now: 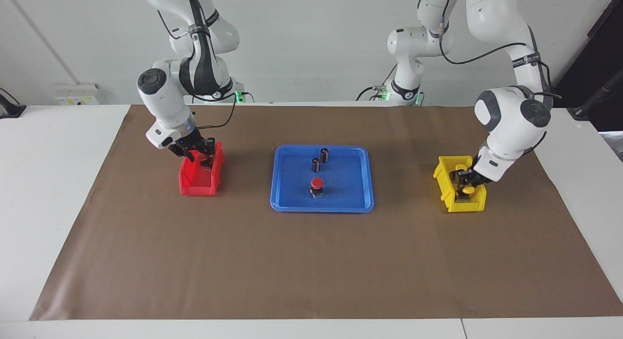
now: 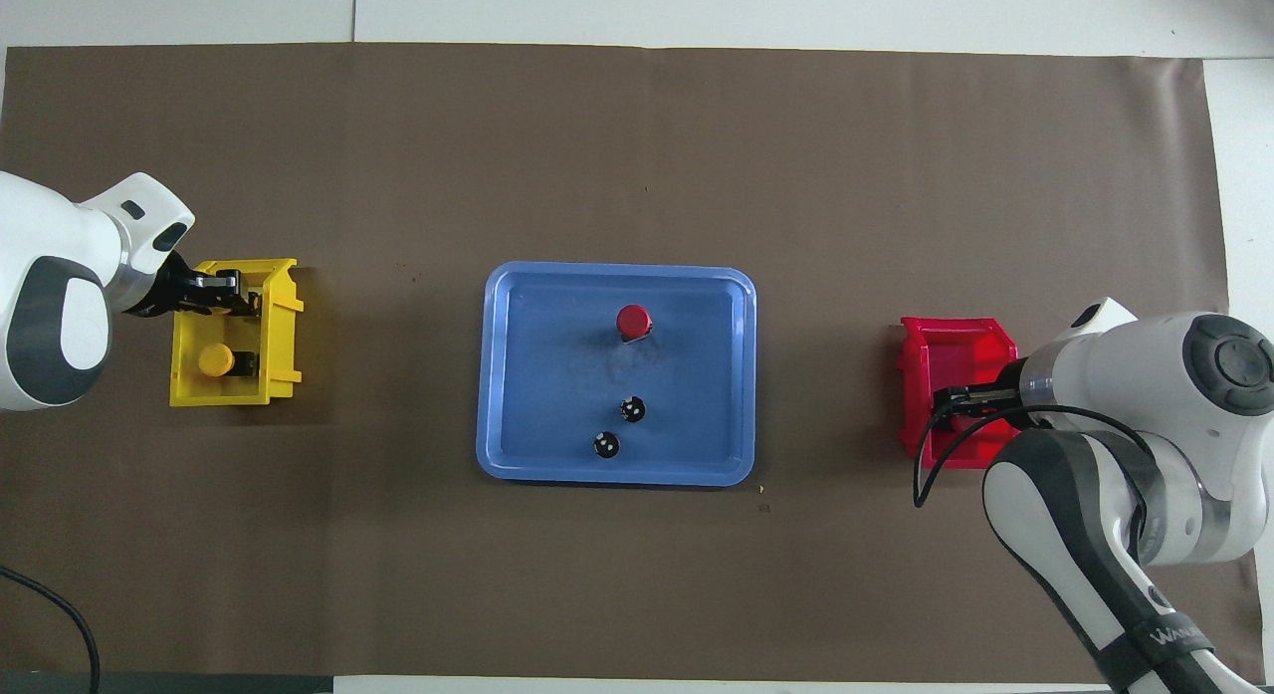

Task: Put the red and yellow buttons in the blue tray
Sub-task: 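Place the yellow button in the tray with the left gripper, then place the red button in the tray while the left gripper grasps yellow, then lift the yellow button with the left gripper while the right gripper withdraws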

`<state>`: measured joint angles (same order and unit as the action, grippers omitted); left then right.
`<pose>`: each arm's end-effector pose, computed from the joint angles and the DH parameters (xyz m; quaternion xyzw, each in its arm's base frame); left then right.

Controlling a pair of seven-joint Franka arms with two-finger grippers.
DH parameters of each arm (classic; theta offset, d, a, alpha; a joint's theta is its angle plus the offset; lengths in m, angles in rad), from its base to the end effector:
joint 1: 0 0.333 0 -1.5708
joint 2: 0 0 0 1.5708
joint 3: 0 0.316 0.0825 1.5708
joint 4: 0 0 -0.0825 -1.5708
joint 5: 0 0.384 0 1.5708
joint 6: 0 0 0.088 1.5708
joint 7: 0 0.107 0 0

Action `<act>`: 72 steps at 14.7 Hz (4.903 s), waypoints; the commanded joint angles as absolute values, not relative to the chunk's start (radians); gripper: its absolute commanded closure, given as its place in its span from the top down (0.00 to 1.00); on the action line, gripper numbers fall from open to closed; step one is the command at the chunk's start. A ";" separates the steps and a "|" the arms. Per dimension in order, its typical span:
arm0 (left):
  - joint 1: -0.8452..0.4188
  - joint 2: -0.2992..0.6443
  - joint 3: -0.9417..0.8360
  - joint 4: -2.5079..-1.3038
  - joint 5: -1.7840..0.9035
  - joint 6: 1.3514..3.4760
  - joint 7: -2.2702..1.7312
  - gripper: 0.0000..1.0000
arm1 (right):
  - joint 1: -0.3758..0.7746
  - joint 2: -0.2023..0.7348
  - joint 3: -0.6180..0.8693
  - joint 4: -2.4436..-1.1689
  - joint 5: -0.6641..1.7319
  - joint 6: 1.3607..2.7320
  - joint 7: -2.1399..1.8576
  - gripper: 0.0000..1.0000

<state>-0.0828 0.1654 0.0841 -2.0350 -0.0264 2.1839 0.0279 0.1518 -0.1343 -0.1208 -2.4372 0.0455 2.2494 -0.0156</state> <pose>0.5786 -0.0013 0.3636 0.9999 -0.0061 -0.0079 0.0039 0.4621 0.0158 0.3499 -0.9993 -0.0093 0.0275 0.0252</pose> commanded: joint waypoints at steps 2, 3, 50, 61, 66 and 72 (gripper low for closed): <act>-0.075 0.143 0.084 -1.840 -0.034 1.888 0.025 0.01 | 0.133 -0.167 -0.114 -2.480 0.055 2.272 -0.080 0.60; -0.080 0.152 0.083 -1.727 -0.034 1.761 0.012 0.01 | 0.133 -0.167 -0.114 -2.480 0.055 2.272 -0.083 0.58; -0.051 -0.078 0.078 -2.266 -0.002 2.219 0.126 0.68 | 0.591 0.288 -0.103 -1.896 0.064 2.234 0.566 0.80; -0.064 -0.041 0.077 -2.293 -0.002 2.289 0.112 0.67 | 0.209 0.125 -0.117 -1.687 0.035 1.737 0.269 1.00; -0.069 -0.043 0.077 -2.313 0.000 2.299 0.097 0.65 | 0.062 -0.004 -0.115 -1.683 0.002 1.553 0.120 1.00; -0.069 -0.043 0.078 -2.329 -0.002 2.316 0.098 0.05 | 0.051 -0.032 -0.160 -1.671 -0.021 1.508 0.055 1.00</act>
<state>-0.0564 -0.0358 0.0693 -2.3007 -0.0198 2.2825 0.1178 0.0590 -0.0291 -0.1568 -1.6791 -0.0129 1.5243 0.1001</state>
